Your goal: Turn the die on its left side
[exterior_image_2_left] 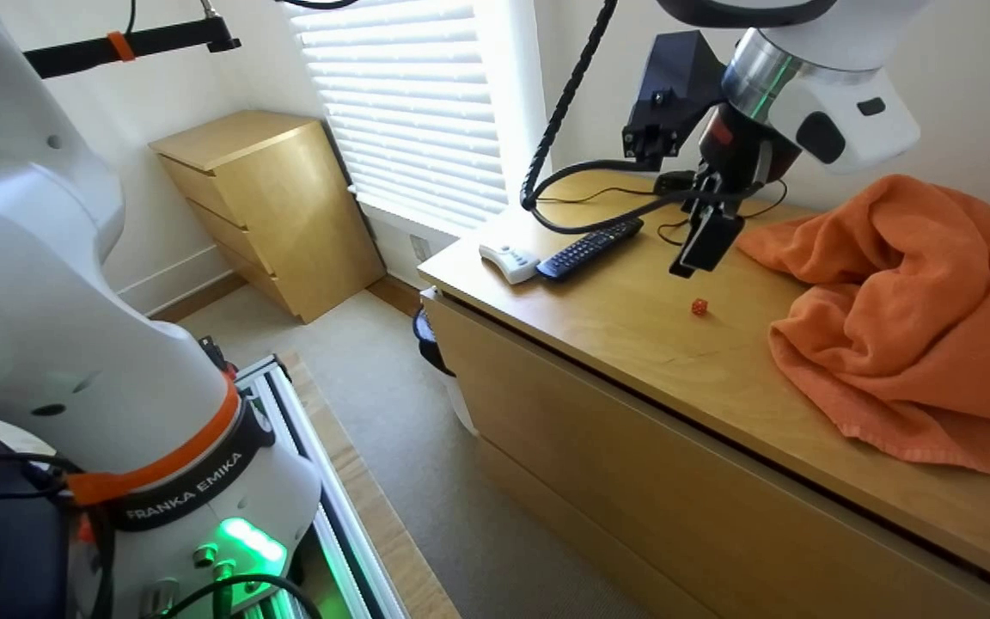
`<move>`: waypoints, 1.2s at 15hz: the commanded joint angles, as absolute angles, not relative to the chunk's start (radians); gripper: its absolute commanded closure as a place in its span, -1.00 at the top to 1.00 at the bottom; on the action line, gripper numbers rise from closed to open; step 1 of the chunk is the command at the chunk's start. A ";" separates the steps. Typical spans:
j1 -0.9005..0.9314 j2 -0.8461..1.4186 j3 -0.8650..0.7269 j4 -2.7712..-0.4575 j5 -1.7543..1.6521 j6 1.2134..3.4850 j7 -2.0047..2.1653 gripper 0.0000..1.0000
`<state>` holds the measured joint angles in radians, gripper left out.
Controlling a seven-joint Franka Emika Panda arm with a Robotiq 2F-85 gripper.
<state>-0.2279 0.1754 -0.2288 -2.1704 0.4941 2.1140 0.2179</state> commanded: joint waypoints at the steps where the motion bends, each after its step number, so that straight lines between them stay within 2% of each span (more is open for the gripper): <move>1: -0.241 0.218 -0.229 -2.136 0.504 2.085 0.262 1.00; 18: -0.324 0.678 -0.188 -1.757 0.801 1.904 0.375 1.00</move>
